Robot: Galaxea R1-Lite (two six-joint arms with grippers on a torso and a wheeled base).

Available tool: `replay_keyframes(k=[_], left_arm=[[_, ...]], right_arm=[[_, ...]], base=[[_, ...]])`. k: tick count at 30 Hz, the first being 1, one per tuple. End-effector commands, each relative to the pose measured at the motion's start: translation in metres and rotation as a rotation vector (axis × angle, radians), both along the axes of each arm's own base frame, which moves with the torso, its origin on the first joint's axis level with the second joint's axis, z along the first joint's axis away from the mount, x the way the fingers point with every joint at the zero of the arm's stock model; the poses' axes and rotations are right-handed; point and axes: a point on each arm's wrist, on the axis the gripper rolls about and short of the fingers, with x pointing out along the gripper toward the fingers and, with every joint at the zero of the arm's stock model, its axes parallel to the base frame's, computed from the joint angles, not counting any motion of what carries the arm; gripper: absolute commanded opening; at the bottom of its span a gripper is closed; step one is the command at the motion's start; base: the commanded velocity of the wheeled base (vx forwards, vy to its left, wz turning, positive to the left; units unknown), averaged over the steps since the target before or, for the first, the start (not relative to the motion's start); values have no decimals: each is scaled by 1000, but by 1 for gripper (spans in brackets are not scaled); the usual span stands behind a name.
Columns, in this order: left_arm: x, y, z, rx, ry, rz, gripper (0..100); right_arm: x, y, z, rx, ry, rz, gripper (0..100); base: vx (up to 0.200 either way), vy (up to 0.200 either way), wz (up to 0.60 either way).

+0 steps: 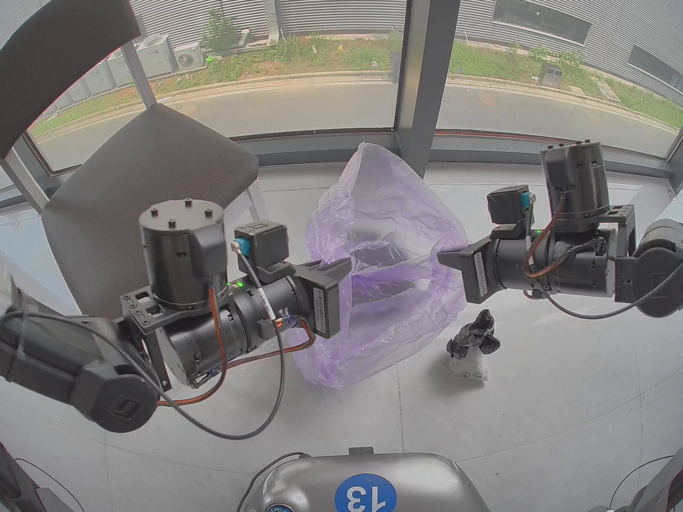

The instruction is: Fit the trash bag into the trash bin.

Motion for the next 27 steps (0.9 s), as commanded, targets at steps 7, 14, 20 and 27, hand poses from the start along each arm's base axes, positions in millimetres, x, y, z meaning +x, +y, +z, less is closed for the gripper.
replay_keyframes(k=[7, 14, 20, 27], left_arm=[[45, -24, -53, -59, 26, 37, 0], [56, -32, -75, -156, 59, 45, 0], [67, -24, -89, -172, 75, 66, 0], [81, -7, -92, -185, 75, 91, 0]], right_arm=[[27, 4, -24, -33, 52, -31, 0], [35, -5, -29, -53, 58, -58, 0], [45, -3, -38, -50, 72, -69, 0], [66, 4, -50, -37, 57, -80, 0]], base=[[0, 0, 0], [0, 0, 0], [0, 0, 0], [0, 0, 0]])
